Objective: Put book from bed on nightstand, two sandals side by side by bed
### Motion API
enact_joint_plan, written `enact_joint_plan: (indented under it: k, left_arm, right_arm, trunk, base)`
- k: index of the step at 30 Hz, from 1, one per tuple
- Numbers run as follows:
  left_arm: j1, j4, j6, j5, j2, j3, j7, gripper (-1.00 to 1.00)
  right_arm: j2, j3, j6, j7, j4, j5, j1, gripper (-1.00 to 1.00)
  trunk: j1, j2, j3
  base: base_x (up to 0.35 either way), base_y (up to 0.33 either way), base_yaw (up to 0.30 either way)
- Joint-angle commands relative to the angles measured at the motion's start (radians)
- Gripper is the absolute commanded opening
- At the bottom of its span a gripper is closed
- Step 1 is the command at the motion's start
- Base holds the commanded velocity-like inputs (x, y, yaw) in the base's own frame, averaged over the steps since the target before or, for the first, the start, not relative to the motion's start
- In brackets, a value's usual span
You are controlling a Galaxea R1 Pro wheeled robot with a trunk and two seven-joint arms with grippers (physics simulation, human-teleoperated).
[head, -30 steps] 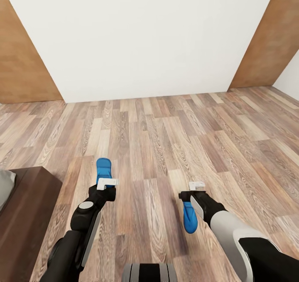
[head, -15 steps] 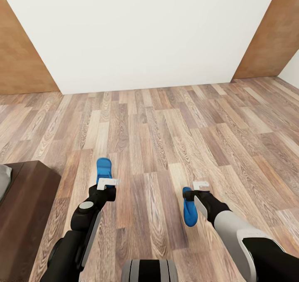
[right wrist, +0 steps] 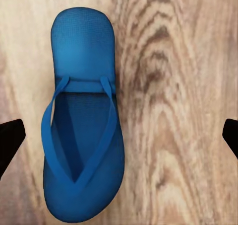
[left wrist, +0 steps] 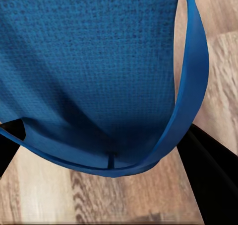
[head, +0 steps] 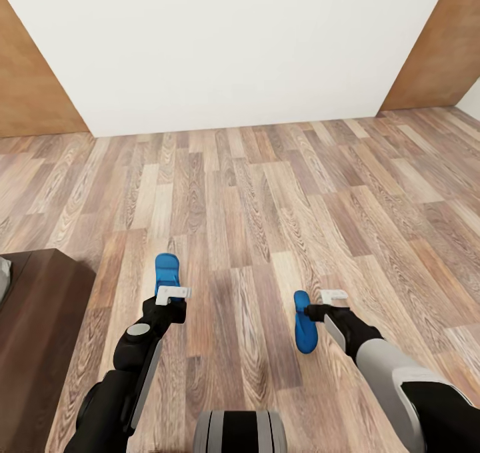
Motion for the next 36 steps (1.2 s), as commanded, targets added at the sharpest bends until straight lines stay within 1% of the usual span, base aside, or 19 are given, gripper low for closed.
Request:
enact_joint_plan:
  k: [1,3,8,17,18,19,23,24,25,34,36]
  left_arm:
    - [0.000,-0.001,0.005,-0.004,0.000,-0.001,0.004,-1.00]
    - [-0.001,-0.001,0.005,-0.004,0.000,-0.001,0.004,-1.00]
    - [0.000,-0.001,0.005,-0.004,0.000,-0.001,0.004,-1.00]
    - [0.000,-0.001,0.005,-0.003,0.000,-0.001,0.004,-1.00]
    - [0.000,-0.001,0.005,-0.003,0.000,-0.001,0.004,-1.00]
    - [0.000,-0.001,0.005,-0.003,0.000,-0.001,0.003,-1.00]
    - [0.000,-0.001,0.005,-0.003,0.000,-0.001,0.002,-1.00]
    - [0.000,-0.001,0.005,-0.002,0.000,-0.001,0.002,-1.00]
    - [0.000,-0.001,0.005,-0.002,0.000,-0.001,0.002,-1.00]
    - [0.000,-0.001,0.005,0.000,0.000,-0.001,0.002,-1.00]
    - [0.000,-0.001,0.005,0.001,0.000,-0.001,0.002,-1.00]
  right_arm:
    - [-0.001,0.002,-0.012,0.005,-0.003,0.000,0.000,1.00]
    - [-0.001,0.003,-0.038,0.011,-0.004,0.000,0.000,1.00]
    - [0.000,0.006,-0.065,0.016,-0.005,0.001,0.000,1.00]
    - [0.002,0.011,-0.061,0.016,-0.005,0.003,0.000,1.00]
    - [0.003,0.011,-0.058,0.015,-0.005,0.003,0.000,1.00]
    - [0.004,0.012,-0.037,0.016,-0.005,0.006,0.000,1.00]
    - [0.002,0.013,-0.039,0.019,-0.010,0.007,0.000,1.00]
    - [0.002,0.015,-0.051,0.019,-0.042,0.011,0.000,1.00]
    - [0.001,0.015,-0.051,0.019,-0.046,0.012,0.000,1.00]
    - [0.000,0.014,-0.049,0.015,-0.053,0.012,0.000,1.00]
    - [0.000,0.014,-0.048,0.015,-0.053,0.012,0.000,1.00]
  trunk:
    - [0.000,-0.001,-0.005]
    - [0.001,-0.001,-0.012]
    - [0.003,-0.002,-0.032]
    - [0.007,-0.004,-0.066]
    - [0.008,-0.004,-0.070]
    - [0.008,-0.005,-0.074]
    - [0.010,-0.006,-0.090]
    - [0.010,-0.006,-0.090]
    - [0.010,-0.006,-0.090]
    - [0.010,-0.006,-0.089]
    - [0.011,-0.006,-0.097]
  base:
    - [0.000,0.000,0.000]
    - [0.000,0.000,0.000]
    - [0.000,0.000,0.000]
    - [0.000,0.000,0.000]
    - [0.000,0.000,0.000]
    - [0.000,0.000,0.000]
    - [0.000,0.000,0.000]
    - [0.000,0.000,0.000]
    - [0.000,0.000,0.000]
    - [0.000,0.000,0.066]
    - [0.000,0.000,0.022]
